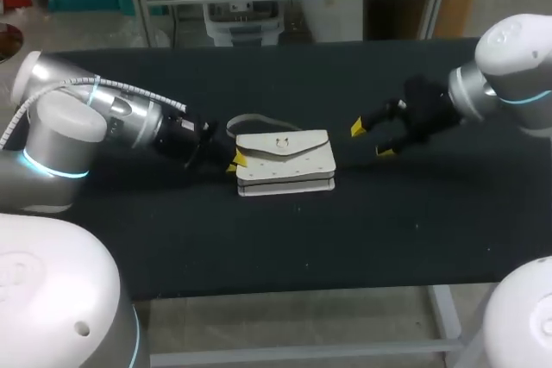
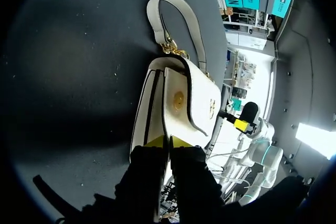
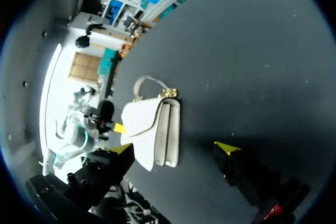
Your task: Pick up the bag, open it, inspect its contents, close it, and place it on the opposite side
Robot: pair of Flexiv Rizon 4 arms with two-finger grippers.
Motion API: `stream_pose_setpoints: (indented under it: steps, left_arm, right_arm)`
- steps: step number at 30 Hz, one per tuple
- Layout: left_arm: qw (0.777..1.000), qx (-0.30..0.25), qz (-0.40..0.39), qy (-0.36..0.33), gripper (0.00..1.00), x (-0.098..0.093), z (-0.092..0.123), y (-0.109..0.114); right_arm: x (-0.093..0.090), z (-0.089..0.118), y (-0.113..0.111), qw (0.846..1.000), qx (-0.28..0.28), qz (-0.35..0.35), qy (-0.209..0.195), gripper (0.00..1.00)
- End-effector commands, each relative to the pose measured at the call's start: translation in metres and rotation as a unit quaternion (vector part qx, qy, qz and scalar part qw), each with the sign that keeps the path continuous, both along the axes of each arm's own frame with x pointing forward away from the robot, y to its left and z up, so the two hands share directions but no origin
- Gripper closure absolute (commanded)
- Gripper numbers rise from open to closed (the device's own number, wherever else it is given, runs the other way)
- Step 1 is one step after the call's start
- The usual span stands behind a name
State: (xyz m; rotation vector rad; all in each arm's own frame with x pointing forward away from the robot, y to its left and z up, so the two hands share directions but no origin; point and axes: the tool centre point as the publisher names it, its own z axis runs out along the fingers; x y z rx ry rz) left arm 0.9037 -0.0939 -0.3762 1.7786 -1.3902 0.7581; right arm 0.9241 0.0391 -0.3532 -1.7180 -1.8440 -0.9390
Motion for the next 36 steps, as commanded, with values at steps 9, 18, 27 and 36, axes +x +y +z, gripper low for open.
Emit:
stream_pose_setpoints:
  steps: [9,18,27,36]
  left_arm:
    - [1.000,-0.002,-0.012,0.002,1.00,0.014,0.004,0.012]
    - [0.998,-0.022,-0.036,-0.040,0.95,0.008,0.016,0.006]
    - [0.998,-0.016,-0.040,-0.048,0.29,0.004,0.024,0.005]
    - [0.999,-0.003,-0.041,-0.020,1.00,0.011,0.006,0.001]
  right_arm:
    - [-0.003,0.011,-0.013,1.000,-0.022,-0.007,-0.007,0.00]
    - [-0.001,0.005,-0.003,1.000,-0.015,0.003,0.000,0.00]
    - [-0.004,0.016,-0.013,1.000,-0.024,-0.007,-0.007,0.00]
    - [-0.001,0.015,-0.017,1.000,-0.026,-0.007,-0.007,0.00]
